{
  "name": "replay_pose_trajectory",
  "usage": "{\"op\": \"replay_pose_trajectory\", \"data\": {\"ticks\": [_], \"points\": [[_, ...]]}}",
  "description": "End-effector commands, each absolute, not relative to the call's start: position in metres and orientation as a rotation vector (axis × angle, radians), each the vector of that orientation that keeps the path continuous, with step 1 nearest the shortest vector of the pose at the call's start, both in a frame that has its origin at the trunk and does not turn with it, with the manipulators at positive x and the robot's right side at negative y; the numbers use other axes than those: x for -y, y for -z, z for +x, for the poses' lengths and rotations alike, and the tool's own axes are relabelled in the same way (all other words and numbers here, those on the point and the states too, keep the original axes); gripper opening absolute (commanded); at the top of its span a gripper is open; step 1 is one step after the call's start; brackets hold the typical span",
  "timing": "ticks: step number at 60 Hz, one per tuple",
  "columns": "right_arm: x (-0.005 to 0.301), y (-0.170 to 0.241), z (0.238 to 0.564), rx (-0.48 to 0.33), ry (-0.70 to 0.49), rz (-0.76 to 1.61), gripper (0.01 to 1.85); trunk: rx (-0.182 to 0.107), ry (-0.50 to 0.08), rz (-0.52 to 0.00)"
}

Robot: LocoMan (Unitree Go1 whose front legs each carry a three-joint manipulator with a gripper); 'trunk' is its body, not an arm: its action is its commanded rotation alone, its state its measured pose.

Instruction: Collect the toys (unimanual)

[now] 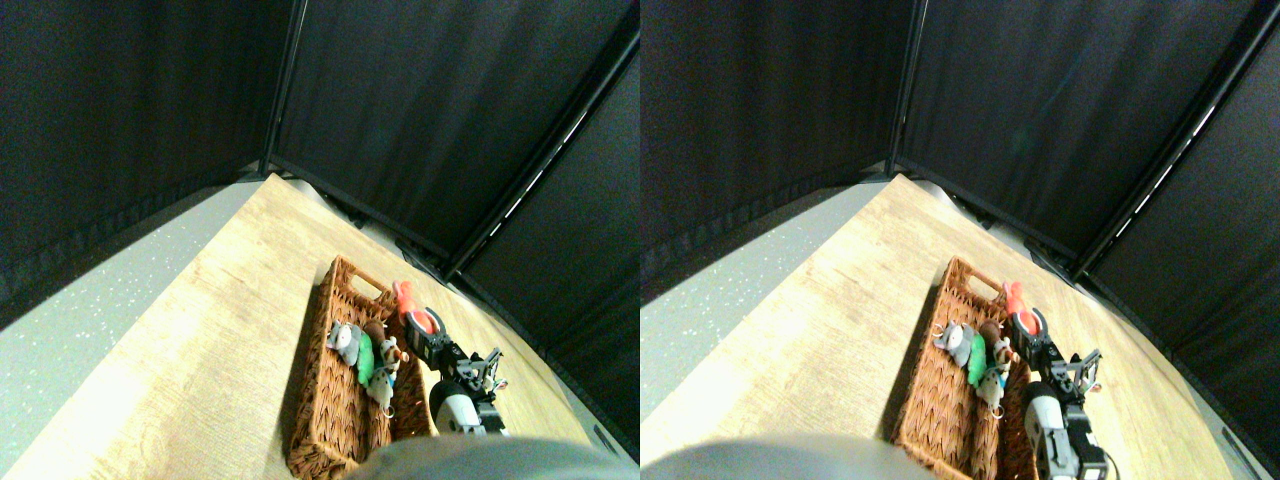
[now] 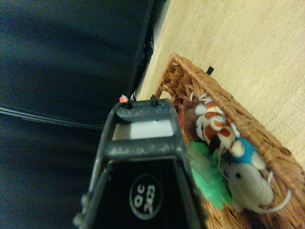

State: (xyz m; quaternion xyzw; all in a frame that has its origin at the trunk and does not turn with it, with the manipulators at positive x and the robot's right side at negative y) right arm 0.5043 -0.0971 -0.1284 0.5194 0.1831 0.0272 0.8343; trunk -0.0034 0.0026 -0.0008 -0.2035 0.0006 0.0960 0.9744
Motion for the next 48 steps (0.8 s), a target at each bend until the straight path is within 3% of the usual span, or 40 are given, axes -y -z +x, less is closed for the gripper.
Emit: {"op": "replay_pose_trajectory", "data": {"ticks": [1,16,19,20,25,29,37,48], "points": [[0.092,0.127,0.505,-0.375,-0.129,1.148,0.15,-0.012,-0.212,-0.438],[0.096,0.135,0.503,-0.384,-0.085,1.188,0.10,-0.016,-0.216,-0.434],[0.097,0.133,0.500,-0.376,-0.068,1.130,0.36,-0.016,-0.216,-0.434],[0.097,0.133,0.500,-0.376,-0.068,1.130,0.36,-0.016,-0.216,-0.434],[0.098,0.131,0.498,-0.387,-0.062,1.143,0.86,-0.019,-0.211,-0.428],[0.100,0.130,0.497,-0.375,-0.080,1.112,1.04,-0.021,-0.205,-0.421],[0.106,0.126,0.498,-0.313,-0.059,1.086,1.22,-0.021,-0.196,-0.407],[0.126,0.118,0.500,-0.236,-0.042,1.079,1.23,-0.027,-0.176,-0.384]]}}
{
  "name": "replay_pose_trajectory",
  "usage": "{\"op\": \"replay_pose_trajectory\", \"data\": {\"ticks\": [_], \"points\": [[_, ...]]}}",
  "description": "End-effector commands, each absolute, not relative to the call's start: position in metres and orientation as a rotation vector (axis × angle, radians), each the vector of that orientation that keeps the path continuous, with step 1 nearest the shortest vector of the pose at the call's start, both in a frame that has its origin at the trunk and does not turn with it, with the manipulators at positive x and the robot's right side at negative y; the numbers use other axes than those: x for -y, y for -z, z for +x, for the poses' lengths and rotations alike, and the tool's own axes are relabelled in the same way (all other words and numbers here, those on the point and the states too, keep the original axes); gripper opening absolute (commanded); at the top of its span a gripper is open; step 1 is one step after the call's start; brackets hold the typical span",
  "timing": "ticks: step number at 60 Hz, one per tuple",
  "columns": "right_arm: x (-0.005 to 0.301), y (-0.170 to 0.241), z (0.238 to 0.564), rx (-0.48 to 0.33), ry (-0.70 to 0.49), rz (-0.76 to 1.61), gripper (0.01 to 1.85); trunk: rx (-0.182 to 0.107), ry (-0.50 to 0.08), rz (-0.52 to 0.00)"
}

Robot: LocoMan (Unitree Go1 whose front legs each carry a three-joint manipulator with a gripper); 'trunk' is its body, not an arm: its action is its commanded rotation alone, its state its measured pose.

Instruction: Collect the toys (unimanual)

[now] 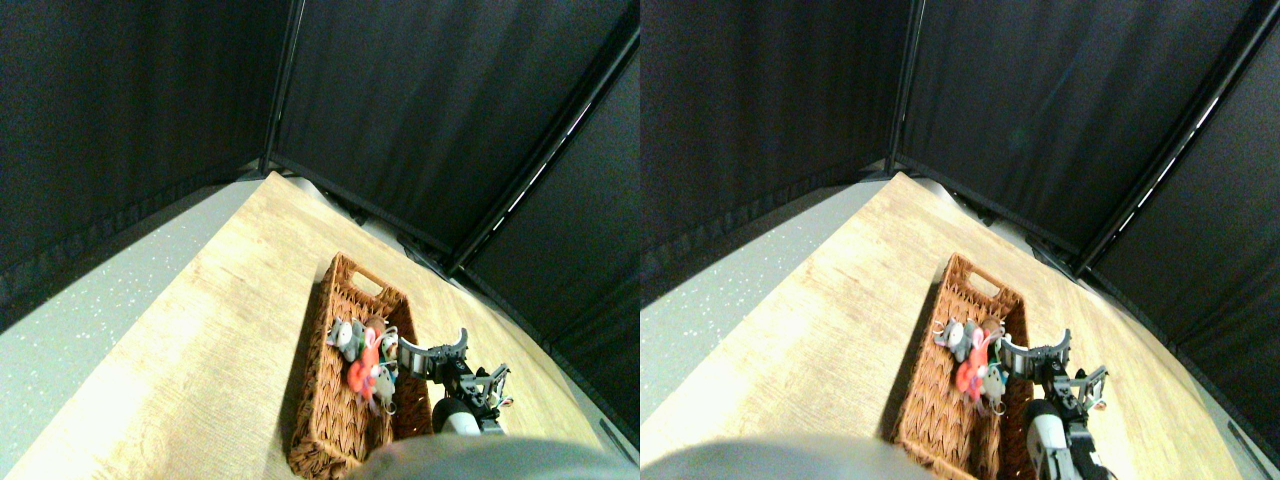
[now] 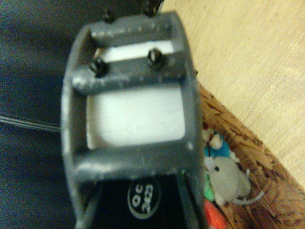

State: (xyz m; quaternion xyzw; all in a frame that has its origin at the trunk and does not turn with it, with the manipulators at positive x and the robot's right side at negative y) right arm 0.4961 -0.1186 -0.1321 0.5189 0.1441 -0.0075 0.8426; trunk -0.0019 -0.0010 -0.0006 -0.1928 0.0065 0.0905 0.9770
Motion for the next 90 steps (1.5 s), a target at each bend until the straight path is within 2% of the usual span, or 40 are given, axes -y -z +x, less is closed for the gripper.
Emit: {"op": "replay_pose_trajectory", "data": {"ticks": [1,5,7,8,11,17,25,30,38,46,60,66,90], "points": [[0.130,0.116,0.500,-0.226,-0.036,1.081,1.21,-0.029,-0.173,-0.382],[0.140,0.114,0.502,-0.198,-0.025,1.079,1.16,-0.032,-0.163,-0.372],[0.151,0.108,0.501,-0.143,0.028,1.073,1.08,-0.031,-0.151,-0.362],[0.151,0.108,0.501,-0.143,0.028,1.073,1.08,-0.031,-0.146,-0.357],[0.164,0.103,0.499,-0.104,0.052,1.087,0.96,-0.034,-0.132,-0.344],[0.188,0.098,0.497,-0.050,0.115,1.045,0.91,-0.041,-0.103,-0.325],[0.210,0.094,0.483,0.008,0.198,1.116,0.95,-0.055,-0.066,-0.293],[0.218,0.092,0.475,0.022,0.217,1.100,0.94,-0.063,-0.043,-0.280],[0.228,0.100,0.462,0.036,0.220,1.109,1.04,-0.081,-0.016,-0.259],[0.232,0.109,0.444,0.058,0.266,1.162,1.06,-0.085,-0.002,-0.243],[0.233,0.120,0.423,0.073,0.289,1.232,1.03,-0.100,0.004,-0.237],[0.229,0.125,0.416,0.050,0.299,1.282,0.95,-0.101,0.000,-0.237],[0.240,0.175,0.412,-0.071,0.411,1.369,0.92,-0.101,-0.031,-0.254]]}}
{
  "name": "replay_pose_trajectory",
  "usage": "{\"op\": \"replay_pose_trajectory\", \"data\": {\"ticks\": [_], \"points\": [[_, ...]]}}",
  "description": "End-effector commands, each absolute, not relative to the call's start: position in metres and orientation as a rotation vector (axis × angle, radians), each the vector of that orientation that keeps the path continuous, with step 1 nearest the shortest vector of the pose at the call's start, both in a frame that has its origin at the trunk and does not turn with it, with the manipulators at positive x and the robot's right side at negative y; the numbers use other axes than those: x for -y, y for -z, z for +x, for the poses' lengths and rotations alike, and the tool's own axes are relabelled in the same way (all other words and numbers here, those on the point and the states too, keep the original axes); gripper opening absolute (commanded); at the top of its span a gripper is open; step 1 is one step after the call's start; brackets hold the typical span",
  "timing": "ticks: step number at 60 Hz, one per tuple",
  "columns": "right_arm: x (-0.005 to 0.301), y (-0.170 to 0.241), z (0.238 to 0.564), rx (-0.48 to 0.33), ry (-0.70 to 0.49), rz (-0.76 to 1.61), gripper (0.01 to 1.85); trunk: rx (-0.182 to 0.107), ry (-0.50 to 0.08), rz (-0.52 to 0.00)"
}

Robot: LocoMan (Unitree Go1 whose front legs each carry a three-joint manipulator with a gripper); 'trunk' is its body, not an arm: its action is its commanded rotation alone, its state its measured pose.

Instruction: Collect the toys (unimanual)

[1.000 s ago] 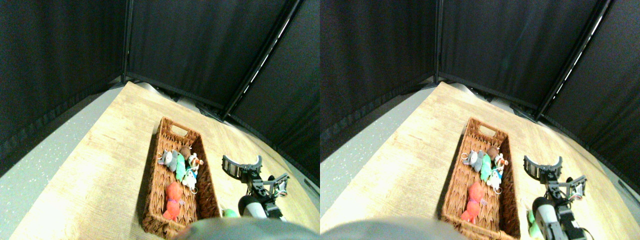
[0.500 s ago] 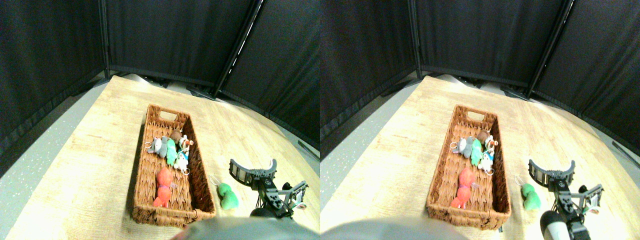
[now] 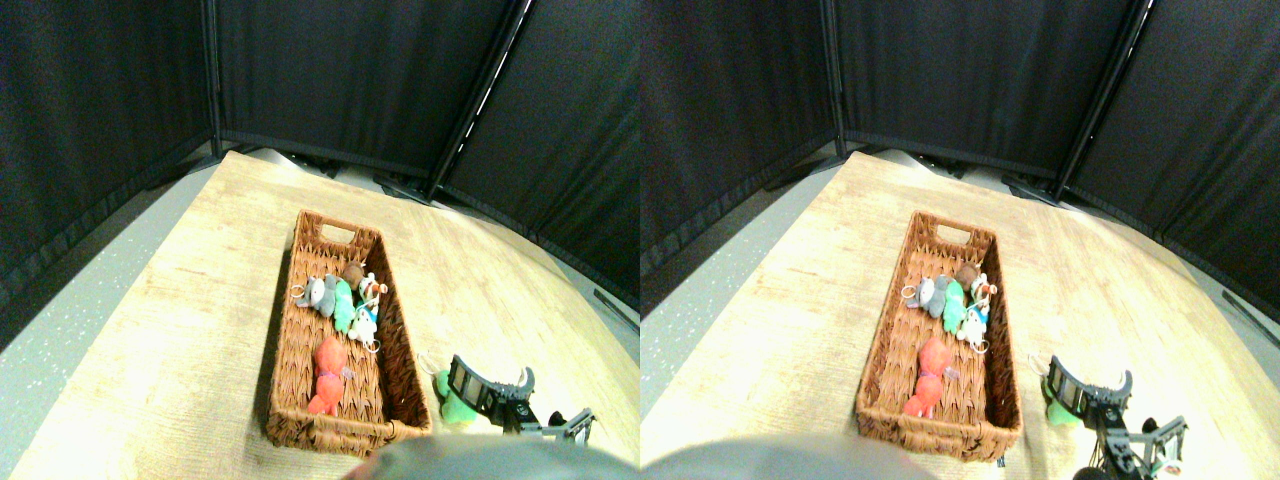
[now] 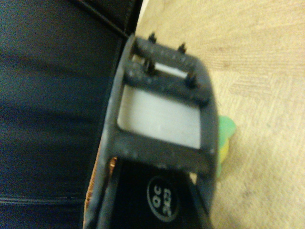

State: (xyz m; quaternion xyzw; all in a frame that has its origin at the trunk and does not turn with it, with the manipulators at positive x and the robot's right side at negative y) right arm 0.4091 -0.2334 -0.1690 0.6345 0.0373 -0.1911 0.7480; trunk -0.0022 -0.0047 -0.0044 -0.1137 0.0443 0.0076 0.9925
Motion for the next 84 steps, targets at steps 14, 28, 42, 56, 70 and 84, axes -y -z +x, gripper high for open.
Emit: {"op": "replay_pose_trajectory", "data": {"ticks": [14,28,42,56,70,84], "points": [[0.254,0.204,0.419,-0.091,0.496,1.416,0.81,-0.100,-0.040,-0.259],[0.253,0.213,0.423,-0.168,0.487,1.432,0.79,-0.095,-0.043,-0.261],[0.246,0.223,0.424,-0.217,0.495,1.430,0.84,-0.100,-0.063,-0.274],[0.242,0.228,0.425,-0.222,0.529,1.451,0.79,-0.093,-0.067,-0.276],[0.244,0.237,0.425,-0.213,0.555,1.462,0.64,-0.098,-0.069,-0.274],[0.246,0.240,0.424,-0.200,0.585,1.460,0.56,-0.099,-0.059,-0.267]]}}
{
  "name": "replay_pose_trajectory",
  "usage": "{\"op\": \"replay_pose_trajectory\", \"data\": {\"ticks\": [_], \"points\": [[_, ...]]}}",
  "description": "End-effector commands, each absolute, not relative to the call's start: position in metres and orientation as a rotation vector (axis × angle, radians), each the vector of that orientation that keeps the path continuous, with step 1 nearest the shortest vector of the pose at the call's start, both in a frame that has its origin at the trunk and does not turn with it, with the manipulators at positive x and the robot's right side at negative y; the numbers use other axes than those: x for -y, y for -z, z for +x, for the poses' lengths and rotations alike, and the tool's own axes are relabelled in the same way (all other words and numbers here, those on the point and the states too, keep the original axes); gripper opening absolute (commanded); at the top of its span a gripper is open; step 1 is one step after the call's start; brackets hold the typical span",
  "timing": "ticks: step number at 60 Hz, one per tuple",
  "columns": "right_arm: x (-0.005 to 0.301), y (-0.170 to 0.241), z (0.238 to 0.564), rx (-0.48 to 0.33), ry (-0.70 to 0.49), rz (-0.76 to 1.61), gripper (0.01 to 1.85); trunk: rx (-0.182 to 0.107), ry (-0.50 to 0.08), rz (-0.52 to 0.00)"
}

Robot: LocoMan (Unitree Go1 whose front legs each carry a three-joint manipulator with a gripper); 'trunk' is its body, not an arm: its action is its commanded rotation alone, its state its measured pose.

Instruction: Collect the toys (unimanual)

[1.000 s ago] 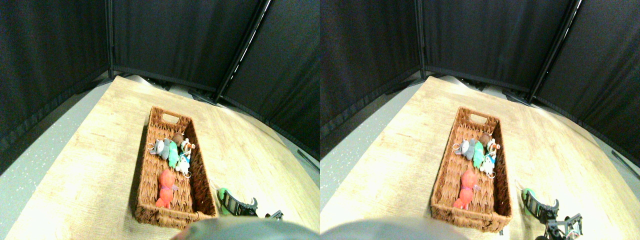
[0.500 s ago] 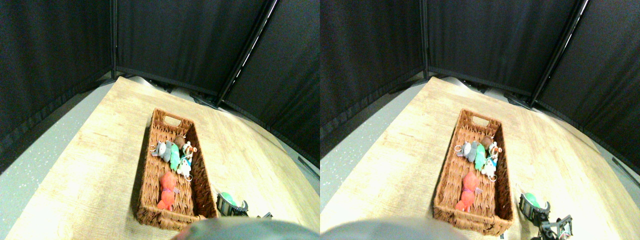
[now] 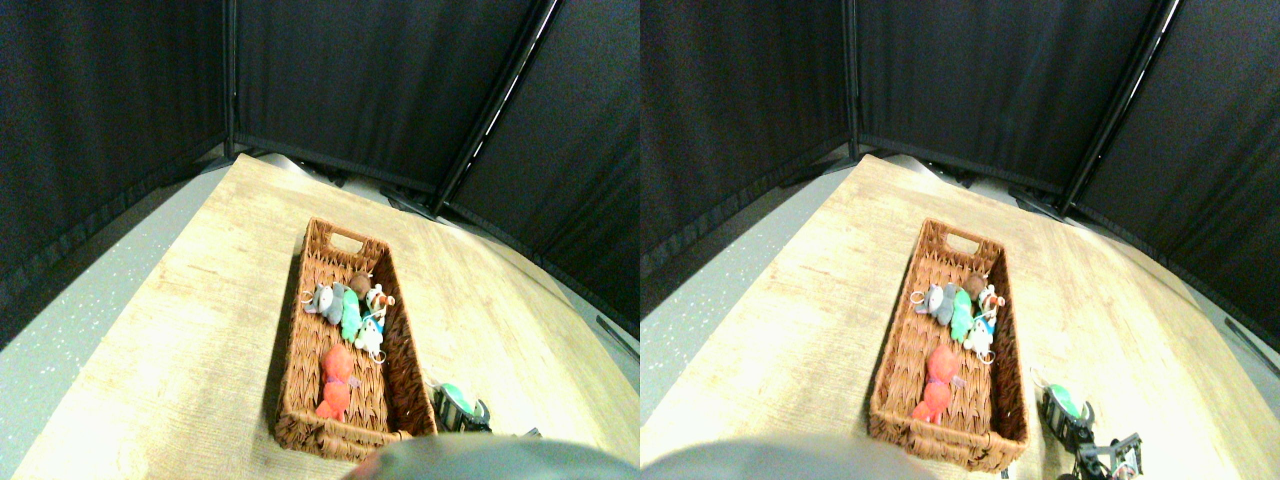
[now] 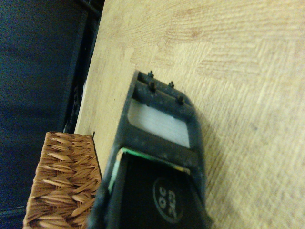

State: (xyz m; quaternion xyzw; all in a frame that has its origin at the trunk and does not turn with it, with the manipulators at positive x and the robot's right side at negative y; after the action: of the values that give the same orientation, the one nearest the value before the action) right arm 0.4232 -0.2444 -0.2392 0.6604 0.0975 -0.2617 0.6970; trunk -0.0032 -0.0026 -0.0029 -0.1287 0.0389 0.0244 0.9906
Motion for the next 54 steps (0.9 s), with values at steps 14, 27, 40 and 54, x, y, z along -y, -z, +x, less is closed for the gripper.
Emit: {"op": "replay_pose_trajectory", "data": {"ticks": [14,27,40,54], "points": [[0.249,0.238,0.422,-0.182,0.571,1.459,0.24,-0.088,-0.057,-0.266],[0.251,0.232,0.422,-0.088,0.557,1.403,0.06,-0.081,-0.057,-0.265],[0.252,0.218,0.428,-0.059,0.496,1.345,0.06,-0.073,-0.054,-0.264],[0.236,0.180,0.446,-0.059,0.368,1.252,0.06,-0.056,-0.069,-0.263]]}}
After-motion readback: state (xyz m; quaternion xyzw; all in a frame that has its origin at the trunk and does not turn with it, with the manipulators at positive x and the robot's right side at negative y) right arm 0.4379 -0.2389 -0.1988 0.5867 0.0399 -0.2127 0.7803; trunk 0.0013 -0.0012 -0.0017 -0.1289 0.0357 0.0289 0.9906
